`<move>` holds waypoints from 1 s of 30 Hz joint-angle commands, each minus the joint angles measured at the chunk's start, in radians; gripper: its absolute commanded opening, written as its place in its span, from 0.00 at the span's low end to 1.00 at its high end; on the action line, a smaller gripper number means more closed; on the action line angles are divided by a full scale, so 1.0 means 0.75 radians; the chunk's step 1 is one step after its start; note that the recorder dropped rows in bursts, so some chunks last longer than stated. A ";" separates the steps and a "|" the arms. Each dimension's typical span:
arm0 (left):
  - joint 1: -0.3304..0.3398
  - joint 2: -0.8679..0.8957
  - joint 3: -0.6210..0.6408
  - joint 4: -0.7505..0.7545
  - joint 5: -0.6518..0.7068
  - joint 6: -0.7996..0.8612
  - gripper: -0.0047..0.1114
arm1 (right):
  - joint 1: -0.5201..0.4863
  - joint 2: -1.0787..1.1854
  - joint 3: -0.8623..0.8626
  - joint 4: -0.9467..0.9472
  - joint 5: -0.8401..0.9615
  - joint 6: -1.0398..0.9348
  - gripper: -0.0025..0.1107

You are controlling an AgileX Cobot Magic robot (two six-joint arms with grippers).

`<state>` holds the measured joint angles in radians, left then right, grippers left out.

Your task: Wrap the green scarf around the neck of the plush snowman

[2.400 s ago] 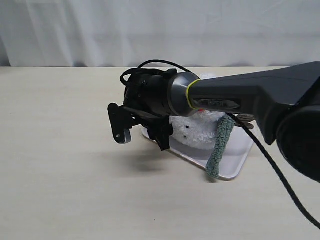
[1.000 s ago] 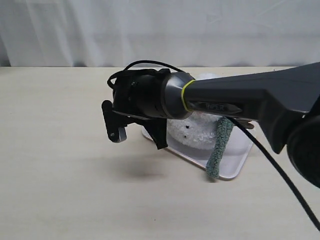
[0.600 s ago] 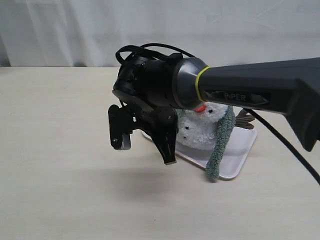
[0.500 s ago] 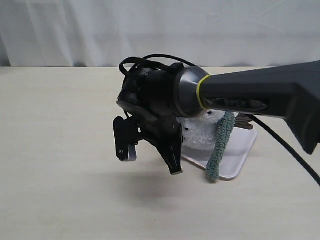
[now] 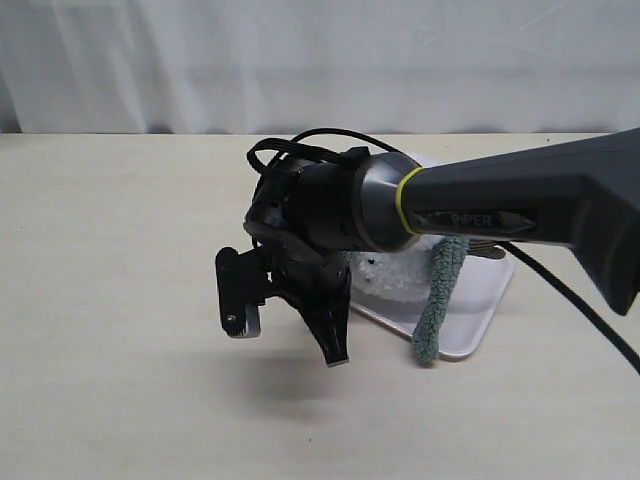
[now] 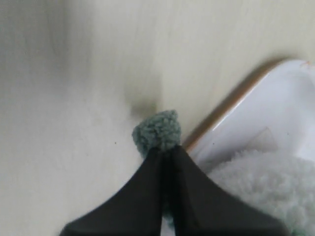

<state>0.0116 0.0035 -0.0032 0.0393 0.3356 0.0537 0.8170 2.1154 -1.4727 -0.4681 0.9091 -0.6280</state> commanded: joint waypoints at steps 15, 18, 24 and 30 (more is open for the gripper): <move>0.000 -0.005 0.004 0.000 -0.017 -0.008 0.04 | -0.002 0.000 0.006 0.155 -0.084 -0.019 0.08; 0.000 -0.005 0.004 0.000 -0.017 -0.008 0.04 | -0.002 0.000 0.006 0.155 -0.084 -0.019 0.17; 0.000 -0.005 0.004 0.000 -0.017 -0.008 0.04 | -0.002 0.000 0.006 0.155 -0.079 -0.046 0.45; 0.000 -0.005 0.004 0.000 -0.017 -0.008 0.04 | -0.002 0.000 0.001 0.155 -0.048 -0.040 0.52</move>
<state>0.0116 0.0035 -0.0032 0.0413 0.3356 0.0537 0.8170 2.1154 -1.4727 -0.3588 0.8546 -0.6492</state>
